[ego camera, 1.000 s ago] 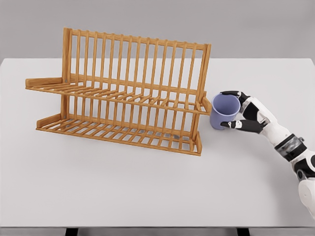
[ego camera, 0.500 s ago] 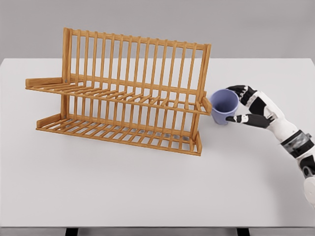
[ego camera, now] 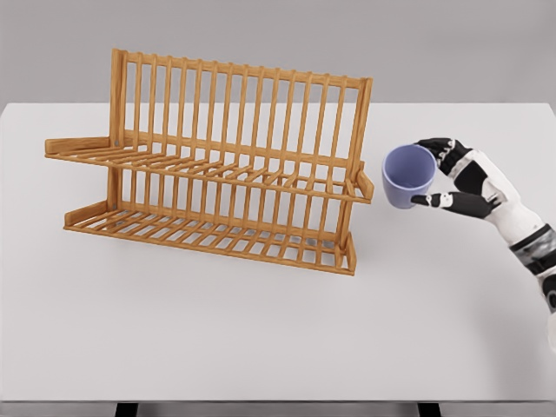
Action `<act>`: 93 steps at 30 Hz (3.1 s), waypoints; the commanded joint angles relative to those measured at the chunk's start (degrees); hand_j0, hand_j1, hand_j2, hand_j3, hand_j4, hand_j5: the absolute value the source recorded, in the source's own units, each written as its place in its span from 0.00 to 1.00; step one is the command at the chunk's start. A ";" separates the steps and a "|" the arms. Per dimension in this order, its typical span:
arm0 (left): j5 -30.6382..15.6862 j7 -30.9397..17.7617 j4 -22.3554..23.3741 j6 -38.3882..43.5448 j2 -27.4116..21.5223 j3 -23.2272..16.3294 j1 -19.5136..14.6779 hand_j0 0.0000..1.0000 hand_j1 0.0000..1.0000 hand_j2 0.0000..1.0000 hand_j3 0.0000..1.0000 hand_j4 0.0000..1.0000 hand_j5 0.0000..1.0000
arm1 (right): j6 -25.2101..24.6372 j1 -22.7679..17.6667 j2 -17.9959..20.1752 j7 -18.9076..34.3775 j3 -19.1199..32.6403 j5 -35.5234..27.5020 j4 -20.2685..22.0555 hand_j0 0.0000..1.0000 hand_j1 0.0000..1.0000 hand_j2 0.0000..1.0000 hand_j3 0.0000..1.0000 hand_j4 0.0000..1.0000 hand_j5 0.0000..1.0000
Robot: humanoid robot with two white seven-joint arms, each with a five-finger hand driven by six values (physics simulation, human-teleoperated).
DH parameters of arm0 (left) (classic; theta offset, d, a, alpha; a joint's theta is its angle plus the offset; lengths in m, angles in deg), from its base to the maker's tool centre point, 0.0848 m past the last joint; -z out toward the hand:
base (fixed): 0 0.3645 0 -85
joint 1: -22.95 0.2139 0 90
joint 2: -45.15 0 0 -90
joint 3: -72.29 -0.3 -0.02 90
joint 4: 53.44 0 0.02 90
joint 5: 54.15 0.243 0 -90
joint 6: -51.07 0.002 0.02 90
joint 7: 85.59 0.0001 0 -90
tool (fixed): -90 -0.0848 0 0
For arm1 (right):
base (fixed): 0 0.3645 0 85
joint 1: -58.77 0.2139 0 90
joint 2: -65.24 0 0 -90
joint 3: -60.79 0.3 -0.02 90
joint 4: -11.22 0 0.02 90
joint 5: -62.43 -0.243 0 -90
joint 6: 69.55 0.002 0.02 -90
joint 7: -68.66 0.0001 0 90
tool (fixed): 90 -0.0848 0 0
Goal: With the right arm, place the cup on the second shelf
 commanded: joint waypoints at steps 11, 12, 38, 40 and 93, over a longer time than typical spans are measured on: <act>0.02 -0.02 0.03 0.03 0.00 -0.01 0.00 1.00 1.00 1.00 1.00 1.00 1.00 | -0.03 -0.27 0.76 0.00 3.02 -0.73 4.83 0.69 0.69 0.69 0.69 0.69 0.69; 0.02 -0.02 0.03 0.03 0.00 -0.01 0.00 1.00 1.00 1.00 1.00 1.00 1.00 | 0.06 -0.27 0.67 0.00 3.03 -0.73 5.27 0.69 0.69 0.69 0.69 0.69 0.69; 0.02 -0.02 0.03 0.03 0.00 -0.01 0.00 1.00 1.00 1.00 1.00 1.00 1.00 | 0.23 -0.18 -0.21 0.00 4.17 -2.92 15.90 0.69 0.69 0.69 0.69 0.69 0.69; 0.02 -0.02 0.03 0.03 0.00 -0.01 0.00 1.00 1.00 1.00 1.00 1.00 1.00 | 0.32 -0.18 -0.21 0.00 4.08 -2.92 16.08 0.69 0.69 0.69 0.69 0.69 0.69; 0.02 -0.02 0.03 0.03 0.00 -0.01 0.00 1.00 1.00 1.00 1.00 1.00 1.00 | 2.87 5.27 -9.61 0.00 -8.93 -2.40 17.93 0.83 0.83 0.83 0.83 0.83 0.83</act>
